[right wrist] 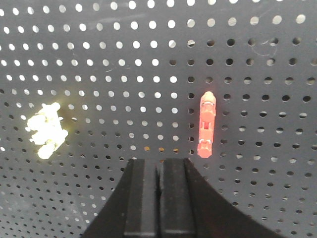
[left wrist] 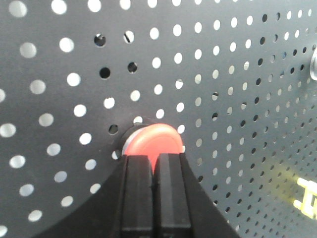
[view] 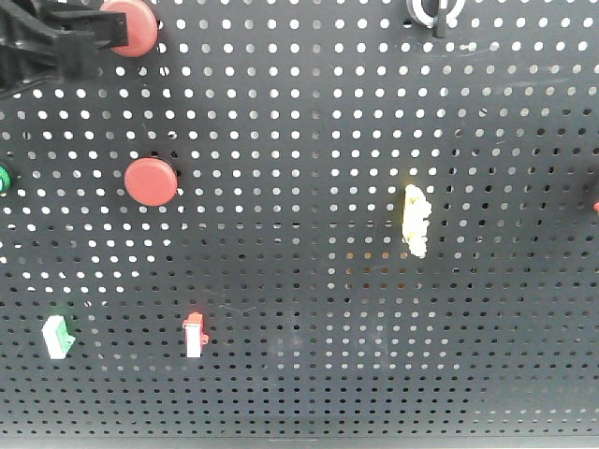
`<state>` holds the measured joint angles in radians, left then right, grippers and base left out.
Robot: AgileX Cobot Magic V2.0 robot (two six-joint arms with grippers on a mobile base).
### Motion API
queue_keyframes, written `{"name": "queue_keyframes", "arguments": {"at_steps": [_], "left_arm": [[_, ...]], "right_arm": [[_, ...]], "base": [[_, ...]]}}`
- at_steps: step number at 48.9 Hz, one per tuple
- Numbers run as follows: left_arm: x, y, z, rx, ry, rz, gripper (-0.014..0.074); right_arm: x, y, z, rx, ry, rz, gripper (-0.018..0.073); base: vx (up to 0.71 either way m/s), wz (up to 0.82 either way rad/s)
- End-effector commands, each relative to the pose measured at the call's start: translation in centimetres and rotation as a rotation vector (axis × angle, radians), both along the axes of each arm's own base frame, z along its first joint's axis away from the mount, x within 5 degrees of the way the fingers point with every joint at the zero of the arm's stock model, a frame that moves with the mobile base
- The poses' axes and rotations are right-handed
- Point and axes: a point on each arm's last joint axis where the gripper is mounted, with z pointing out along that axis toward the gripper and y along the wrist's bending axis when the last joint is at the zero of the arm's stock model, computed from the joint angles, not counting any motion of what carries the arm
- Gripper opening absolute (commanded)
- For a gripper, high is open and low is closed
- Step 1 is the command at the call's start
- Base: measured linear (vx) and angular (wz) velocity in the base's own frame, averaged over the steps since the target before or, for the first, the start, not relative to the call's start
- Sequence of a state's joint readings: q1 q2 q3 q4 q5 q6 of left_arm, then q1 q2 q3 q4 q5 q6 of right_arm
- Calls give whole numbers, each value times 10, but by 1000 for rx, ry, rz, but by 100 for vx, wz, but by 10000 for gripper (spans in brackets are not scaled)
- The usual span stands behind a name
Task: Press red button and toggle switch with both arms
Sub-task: 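Press the red push button with the left gripper tips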
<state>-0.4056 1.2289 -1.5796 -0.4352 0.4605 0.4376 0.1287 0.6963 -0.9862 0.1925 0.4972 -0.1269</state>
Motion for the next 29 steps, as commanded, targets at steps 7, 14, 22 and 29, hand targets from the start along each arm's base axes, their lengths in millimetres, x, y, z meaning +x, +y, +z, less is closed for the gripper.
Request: {"name": "queue_keyframes", "arguments": {"at_steps": [7,14,22,29], "left_arm": [[14,-3,9,-91,-58,30,2],[13,-3,10,-92,-62,29,2],[-17,8,24,-90,-102,12,2],[-51,20,28,-71,-105,-15,2]], "right_arm": [[-1,-2,18,17,-112,-20,-3],[-1,-2,17,17,-111,-20,-3],[-1,-2,16,14,-96,-17,-3],[-2,1,15,68,-68,14,-3]], "base": [[0,0],[0,1],[0,2],[0,0]]}}
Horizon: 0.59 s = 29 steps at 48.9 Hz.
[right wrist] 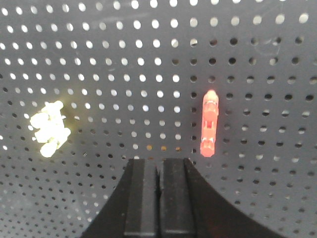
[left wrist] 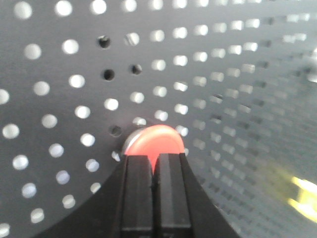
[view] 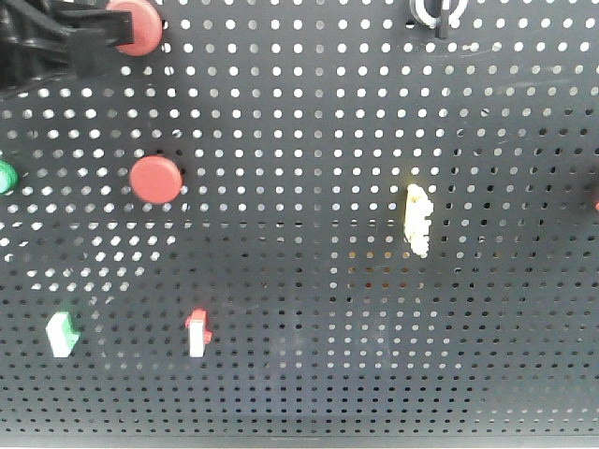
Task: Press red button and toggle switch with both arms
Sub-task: 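Press the red push button with the left gripper tips, then withdraw the left gripper and move the right gripper toward the white toggle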
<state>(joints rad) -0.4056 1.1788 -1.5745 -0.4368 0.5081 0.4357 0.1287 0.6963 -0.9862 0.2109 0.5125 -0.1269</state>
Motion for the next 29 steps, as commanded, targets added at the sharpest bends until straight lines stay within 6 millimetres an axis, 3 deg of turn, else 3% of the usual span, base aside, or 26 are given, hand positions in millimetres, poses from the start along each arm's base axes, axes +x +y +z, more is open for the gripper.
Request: {"name": "queue_keyframes", "arguments": {"at_steps": [1,15,23,29], "left_arm": [[-38,17,21,-80,-107,5,2],[-88,41,-21,-100,-115,34,2],[-96,45,-47,-89,-73,36,2],[-99,47,-51,-107,-61,36,2]], "right_arm": [[-2,1,16,61,-85,12,-3],[9,20,29,88,-139,207,-3],[42,41,48,153,-131,411,-3],[67,54,66,222,-157,517,-3]], "base": [[0,-1],[0,0],[0,0],[0,0]]}}
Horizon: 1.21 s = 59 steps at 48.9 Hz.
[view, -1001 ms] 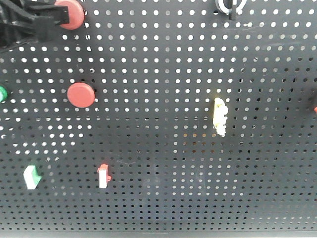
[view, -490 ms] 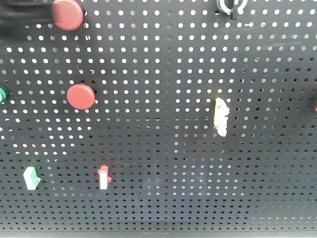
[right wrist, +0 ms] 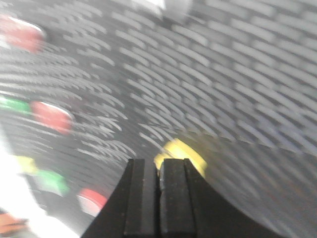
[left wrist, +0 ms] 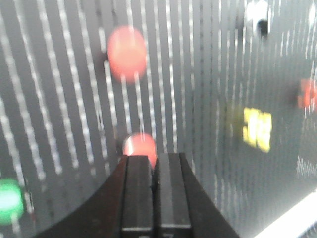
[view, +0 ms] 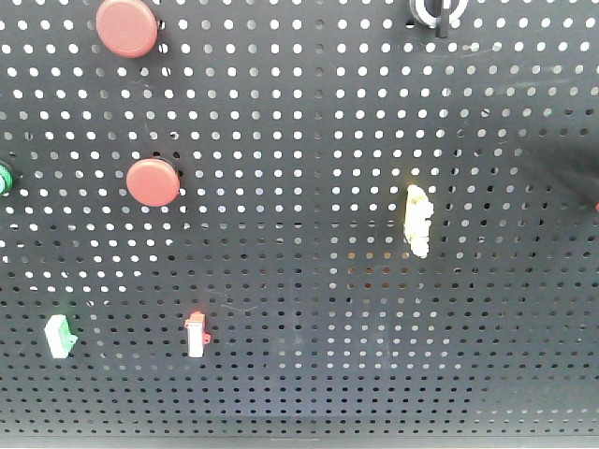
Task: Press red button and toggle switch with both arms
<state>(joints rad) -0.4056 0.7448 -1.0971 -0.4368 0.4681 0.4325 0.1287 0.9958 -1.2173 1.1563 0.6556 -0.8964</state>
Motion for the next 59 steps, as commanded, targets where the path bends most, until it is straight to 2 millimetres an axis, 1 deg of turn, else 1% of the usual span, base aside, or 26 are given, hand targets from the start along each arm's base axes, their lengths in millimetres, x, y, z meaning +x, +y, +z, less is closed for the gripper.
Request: {"name": "queue_keyframes", "arguments": {"at_steps": [1,4,7,10,14,17,23,31,53,59], "left_arm": [[-6,5,15,-107,-70,22,2],[-6,5,15,-119,-72,23,2],[-6,6,16,-130,-74,25,2],[-6,6,16,-131,-73,25,2],[-6,6,16,-135,-70,25,2],[-6,6,16,-136,-69,25,2],[-6,6,16,-136,-68,25,2],[-6,6,16,-135,-67,24,2],[-6,6,15,-133,-64,22,2],[-6,6,15,-133,-64,22,2]], "right_arm": [[12,7,27,96,-71,49,-3],[25,17,32,98,-69,87,-3],[32,27,38,109,-78,109,-3],[36,38,46,124,-94,138,-3],[43,52,51,134,-108,152,-3],[48,56,54,134,-118,142,-3],[56,57,54,145,-110,121,-3],[60,54,53,120,-123,63,-3],[67,47,49,61,-117,-51,-3],[65,44,52,70,-127,-72,-3]], "base": [[0,0],[0,0],[0,0],[0,0],[0,0],[0,0],[0,0],[0,0],[0,0],[0,0]]}}
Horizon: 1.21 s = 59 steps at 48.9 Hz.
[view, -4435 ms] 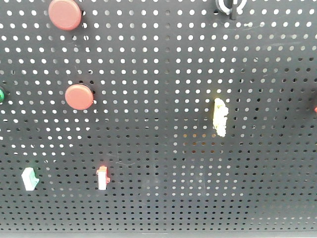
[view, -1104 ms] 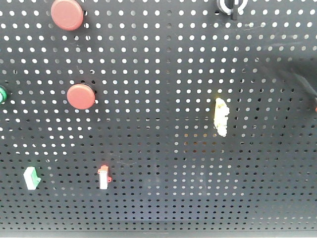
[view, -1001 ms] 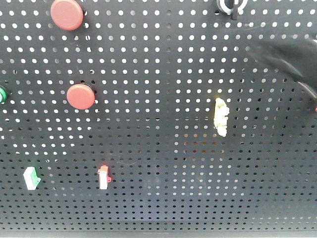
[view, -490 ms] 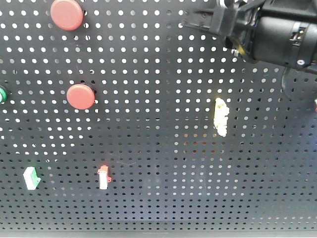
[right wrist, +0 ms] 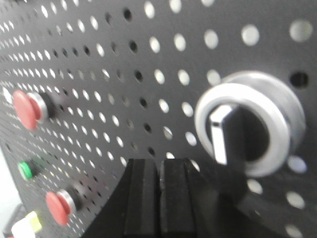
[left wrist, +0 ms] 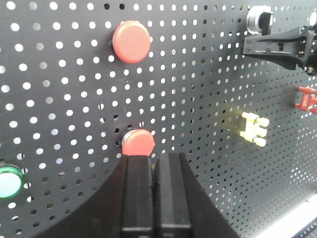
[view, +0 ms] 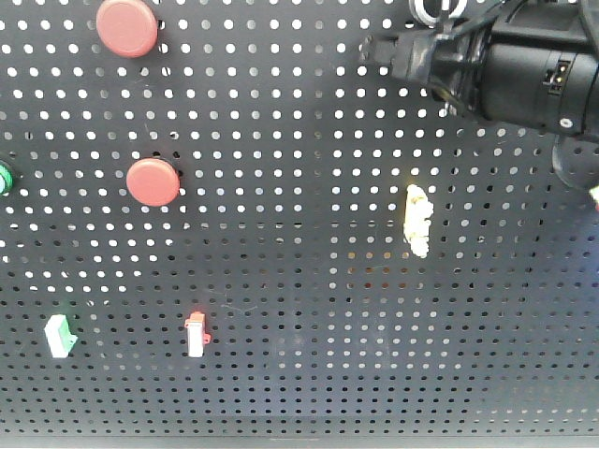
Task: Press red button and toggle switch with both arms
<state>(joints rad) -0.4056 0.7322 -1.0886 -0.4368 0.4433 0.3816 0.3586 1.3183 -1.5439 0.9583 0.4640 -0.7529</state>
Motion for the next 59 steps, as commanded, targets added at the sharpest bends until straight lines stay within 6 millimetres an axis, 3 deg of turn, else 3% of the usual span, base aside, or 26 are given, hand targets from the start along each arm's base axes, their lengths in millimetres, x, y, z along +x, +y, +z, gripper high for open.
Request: {"name": "queue_keyframes", "arguments": {"at_steps": [1,40,59], "left_arm": [[-4,4,14,-76,-70,16,2],[-4,3,14,-71,-64,13,2],[-4,3,13,-57,-65,16,2]], "right_arm": [[-10,-13,24,76,-96,-87,-3],[-11,-26,29,16,-156,-234,-3],[-27,-24,20,-89,-48,-150,-3]], "base": [[0,0],[0,0],[0,0]]}}
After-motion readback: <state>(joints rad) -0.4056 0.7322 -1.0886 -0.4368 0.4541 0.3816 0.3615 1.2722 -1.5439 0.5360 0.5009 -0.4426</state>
